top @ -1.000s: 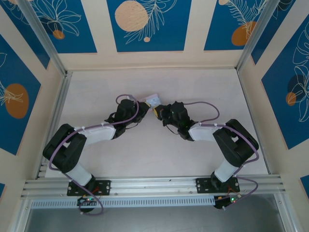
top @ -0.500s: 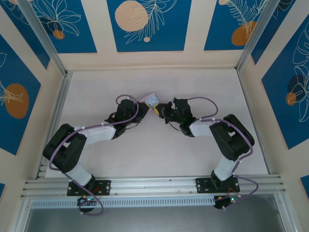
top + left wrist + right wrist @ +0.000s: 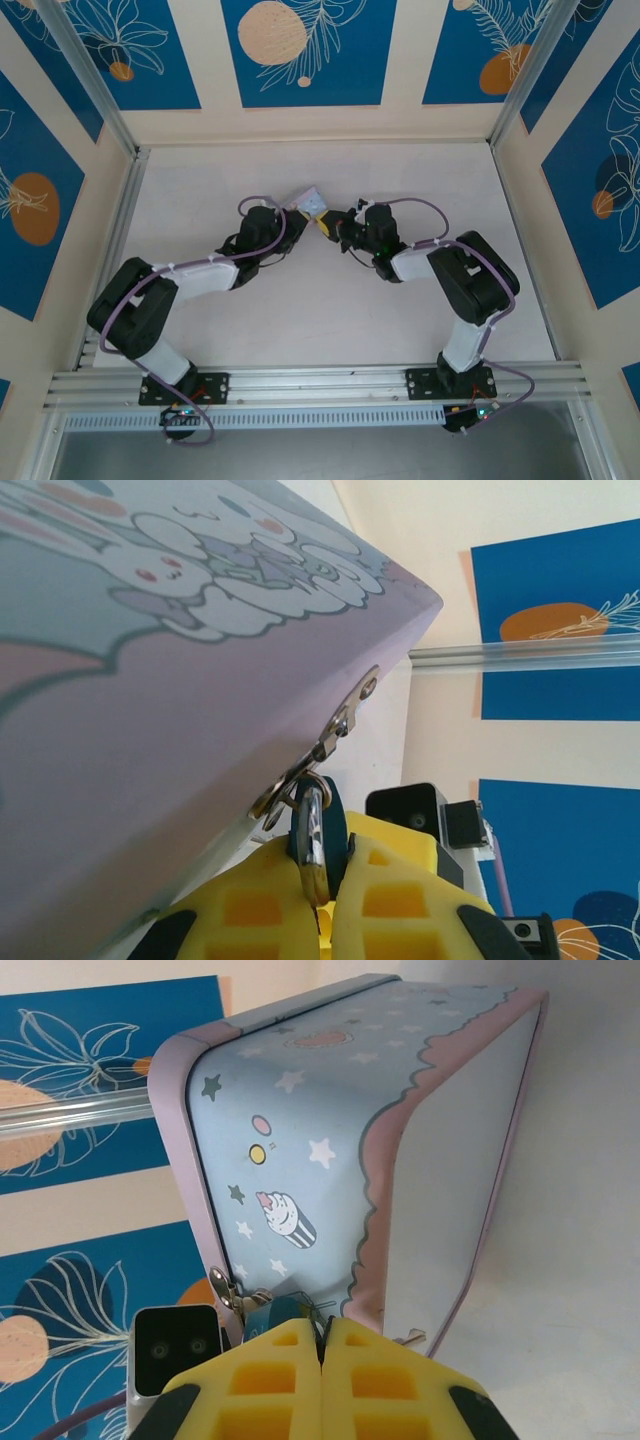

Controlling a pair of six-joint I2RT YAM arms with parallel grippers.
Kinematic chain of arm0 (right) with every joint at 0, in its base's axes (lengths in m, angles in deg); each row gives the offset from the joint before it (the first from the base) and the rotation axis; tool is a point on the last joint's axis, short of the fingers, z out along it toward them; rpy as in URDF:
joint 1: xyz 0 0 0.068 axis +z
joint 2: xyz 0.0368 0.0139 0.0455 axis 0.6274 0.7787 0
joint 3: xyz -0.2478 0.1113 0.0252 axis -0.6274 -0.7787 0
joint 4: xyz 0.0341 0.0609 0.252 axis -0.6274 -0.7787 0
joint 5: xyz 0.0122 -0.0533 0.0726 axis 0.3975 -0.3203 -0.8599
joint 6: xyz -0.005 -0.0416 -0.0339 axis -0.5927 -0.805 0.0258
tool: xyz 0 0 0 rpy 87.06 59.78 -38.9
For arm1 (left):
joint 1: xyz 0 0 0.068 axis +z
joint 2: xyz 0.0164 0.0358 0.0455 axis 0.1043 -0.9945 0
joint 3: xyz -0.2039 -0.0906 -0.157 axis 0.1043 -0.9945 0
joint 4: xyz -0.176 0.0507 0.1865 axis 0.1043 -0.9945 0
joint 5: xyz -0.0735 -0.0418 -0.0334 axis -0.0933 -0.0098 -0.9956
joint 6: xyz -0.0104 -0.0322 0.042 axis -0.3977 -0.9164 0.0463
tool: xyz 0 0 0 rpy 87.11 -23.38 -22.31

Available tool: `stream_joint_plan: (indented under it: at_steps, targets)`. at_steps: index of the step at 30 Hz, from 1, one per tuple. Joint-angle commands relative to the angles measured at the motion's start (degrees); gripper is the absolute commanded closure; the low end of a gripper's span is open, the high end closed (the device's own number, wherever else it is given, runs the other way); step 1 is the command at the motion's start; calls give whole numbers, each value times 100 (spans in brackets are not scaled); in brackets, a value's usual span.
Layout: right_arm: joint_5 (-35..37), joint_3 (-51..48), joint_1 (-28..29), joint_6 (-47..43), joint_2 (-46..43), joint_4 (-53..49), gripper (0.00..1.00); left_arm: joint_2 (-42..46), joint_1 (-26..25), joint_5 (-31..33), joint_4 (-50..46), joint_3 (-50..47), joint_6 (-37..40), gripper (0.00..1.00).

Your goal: Unlock a padlock with a key

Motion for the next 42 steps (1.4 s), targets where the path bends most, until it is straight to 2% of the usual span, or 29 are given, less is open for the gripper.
stream_joint_plan:
  at_steps: [1, 4, 16, 31, 34, 40, 42]
  targets:
    - [-882, 229, 60, 27, 71, 996, 100, 204, -216, -963, 596, 37, 43, 100]
    - [-1166, 336, -27, -86, 105, 862, 100, 226, -216, -991, 624, 26, 40, 100]
    - [-1439, 112, -270, -268, 117, 827, 100, 287, -199, -1033, 549, 57, 75, 100]
    - [-1469, -250, -436, -548, -245, 269, 100, 230, -190, -1027, 370, -28, 192, 100]
    - [-1383, -320, -461, -611, -357, 70, 100, 344, -181, -943, 215, -28, 339, 100]
    - [-1257, -434, -579, -725, -643, -346, 100, 992, 11, -502, -730, -13, 862, 100]
    - [-1172, -453, -614, -818, -778, -558, 100, 1205, 154, -414, -1059, 23, 1053, 86]
